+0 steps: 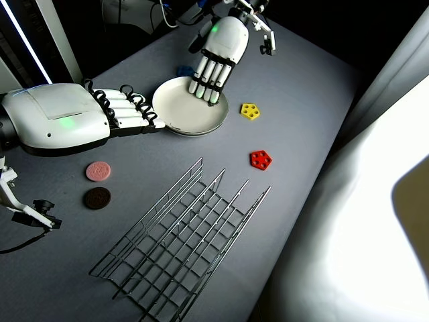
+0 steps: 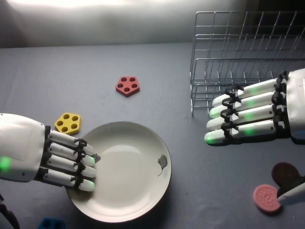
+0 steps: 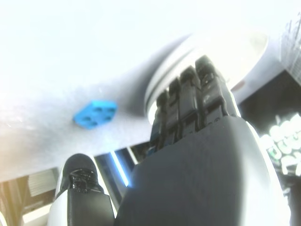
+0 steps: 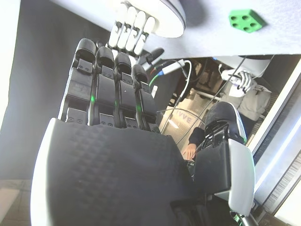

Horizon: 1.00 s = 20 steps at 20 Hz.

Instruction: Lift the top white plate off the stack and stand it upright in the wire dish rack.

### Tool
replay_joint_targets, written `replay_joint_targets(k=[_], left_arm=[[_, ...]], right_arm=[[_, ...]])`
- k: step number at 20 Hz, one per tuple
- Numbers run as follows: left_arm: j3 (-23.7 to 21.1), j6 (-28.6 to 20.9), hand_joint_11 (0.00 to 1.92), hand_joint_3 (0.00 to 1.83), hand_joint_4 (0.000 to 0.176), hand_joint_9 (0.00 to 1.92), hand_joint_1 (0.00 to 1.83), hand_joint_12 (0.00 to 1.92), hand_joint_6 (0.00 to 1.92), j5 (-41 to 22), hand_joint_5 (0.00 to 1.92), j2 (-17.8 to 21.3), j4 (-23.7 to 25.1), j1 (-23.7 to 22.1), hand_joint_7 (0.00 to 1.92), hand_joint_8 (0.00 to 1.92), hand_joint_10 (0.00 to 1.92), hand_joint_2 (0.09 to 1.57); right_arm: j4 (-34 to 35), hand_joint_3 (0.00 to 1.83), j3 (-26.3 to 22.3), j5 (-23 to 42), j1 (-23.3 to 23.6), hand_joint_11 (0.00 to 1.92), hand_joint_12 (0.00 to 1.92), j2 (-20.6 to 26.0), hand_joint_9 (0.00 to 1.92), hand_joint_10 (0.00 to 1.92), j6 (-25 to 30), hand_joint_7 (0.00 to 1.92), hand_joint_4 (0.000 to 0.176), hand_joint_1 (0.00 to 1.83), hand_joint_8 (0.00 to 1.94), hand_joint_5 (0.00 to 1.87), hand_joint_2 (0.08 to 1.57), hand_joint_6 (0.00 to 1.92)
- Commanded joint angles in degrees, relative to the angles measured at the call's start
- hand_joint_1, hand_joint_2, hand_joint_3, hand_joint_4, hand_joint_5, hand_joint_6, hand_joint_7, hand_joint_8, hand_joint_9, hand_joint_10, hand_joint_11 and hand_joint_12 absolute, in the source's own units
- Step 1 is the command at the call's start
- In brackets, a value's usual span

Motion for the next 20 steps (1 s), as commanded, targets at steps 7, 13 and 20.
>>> replay_joint_targets(k=[7,13,20], left_arm=[[1.4,0.4,0.01,0.0,0.0,0.11,0.1,0.3,0.0,-1.4,0.09,-1.2,-0.3,-1.2,0.11,0.0,0.0,1.0],[-1.5,0.3,0.02,0.0,0.0,0.11,0.13,0.3,0.0,-1.9,0.08,-1.1,-1.6,-0.6,0.11,0.0,0.01,0.99],[-4.5,0.4,0.0,0.0,0.0,0.12,0.11,0.33,0.0,0.5,0.09,-2.3,-4.5,0.7,0.12,0.0,0.0,1.0]], right_arm=[[3.9,0.0,1.3,4.4,0.8,0.2,0.03,0.7,0.23,0.01,0.1,0.22,0.0,0.12,0.0,0.18,1.09,0.0],[3.5,0.0,2.1,4.6,0.9,0.24,0.04,0.6,0.26,0.01,-0.1,0.25,0.0,0.13,0.01,0.2,1.08,0.0],[3.5,0.0,2.2,4.6,1.1,0.24,0.03,0.5,0.25,0.01,-0.8,0.24,0.0,0.13,0.01,0.19,1.08,0.01]])
